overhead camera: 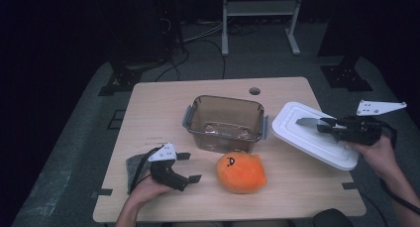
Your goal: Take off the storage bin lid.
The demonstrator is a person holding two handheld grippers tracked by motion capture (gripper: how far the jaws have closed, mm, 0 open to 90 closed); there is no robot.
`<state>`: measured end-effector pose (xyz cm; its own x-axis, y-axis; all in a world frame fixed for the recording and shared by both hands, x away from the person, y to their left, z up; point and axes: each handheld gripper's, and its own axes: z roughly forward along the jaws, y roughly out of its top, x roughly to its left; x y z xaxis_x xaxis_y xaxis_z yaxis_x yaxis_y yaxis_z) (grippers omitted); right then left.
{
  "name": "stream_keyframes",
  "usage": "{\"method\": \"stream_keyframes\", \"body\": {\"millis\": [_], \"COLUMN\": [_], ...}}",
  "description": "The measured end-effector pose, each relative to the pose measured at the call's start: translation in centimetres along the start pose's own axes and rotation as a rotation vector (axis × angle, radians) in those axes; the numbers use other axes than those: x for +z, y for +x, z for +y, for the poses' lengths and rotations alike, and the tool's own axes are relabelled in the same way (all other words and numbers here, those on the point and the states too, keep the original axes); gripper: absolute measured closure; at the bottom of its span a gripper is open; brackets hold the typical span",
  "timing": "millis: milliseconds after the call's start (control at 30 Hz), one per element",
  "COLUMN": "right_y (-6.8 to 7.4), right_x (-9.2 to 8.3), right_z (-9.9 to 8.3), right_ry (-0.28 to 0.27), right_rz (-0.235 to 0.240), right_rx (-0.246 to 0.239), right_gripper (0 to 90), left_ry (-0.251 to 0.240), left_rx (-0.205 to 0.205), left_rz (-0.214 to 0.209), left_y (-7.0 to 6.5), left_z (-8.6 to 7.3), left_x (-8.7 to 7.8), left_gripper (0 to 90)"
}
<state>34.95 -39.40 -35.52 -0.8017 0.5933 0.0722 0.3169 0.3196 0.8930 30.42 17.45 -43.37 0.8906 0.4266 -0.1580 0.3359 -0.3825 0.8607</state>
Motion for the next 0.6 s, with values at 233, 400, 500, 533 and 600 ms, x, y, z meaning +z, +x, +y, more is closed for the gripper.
{"method": "stream_keyframes", "body": {"millis": [233,400,500,533,600], "right_y": [-0.1,-0.1,-0.1,-0.1,-0.1], "right_x": [0.5,1.1,1.5,1.7,2.1], "right_z": [-1.9,-3.2,-3.9,-4.3,-4.8], "right_ry": [0.013,0.022,0.033,0.034,0.039], "right_rz": [0.001,0.006,0.011,0.013,0.018], "right_rx": [0.021,0.039,0.049,0.055,0.061], "right_gripper": [65.6,65.6,65.6,65.6,65.6], "left_ry": [-0.001,-0.007,-0.007,-0.006,-0.008], "left_rx": [-0.001,-0.005,-0.003,-0.003,-0.003], "left_rz": [0.000,0.001,0.001,0.002,0.002], "left_y": [0.0,0.0,0.0,0.0,0.1], "left_z": [0.0,0.0,0.0,0.0,0.0], "left_x": [0.0,-0.1,-0.1,-0.1,-0.2], "left_gripper": [7.5,7.5,7.5,7.5,7.5]}}
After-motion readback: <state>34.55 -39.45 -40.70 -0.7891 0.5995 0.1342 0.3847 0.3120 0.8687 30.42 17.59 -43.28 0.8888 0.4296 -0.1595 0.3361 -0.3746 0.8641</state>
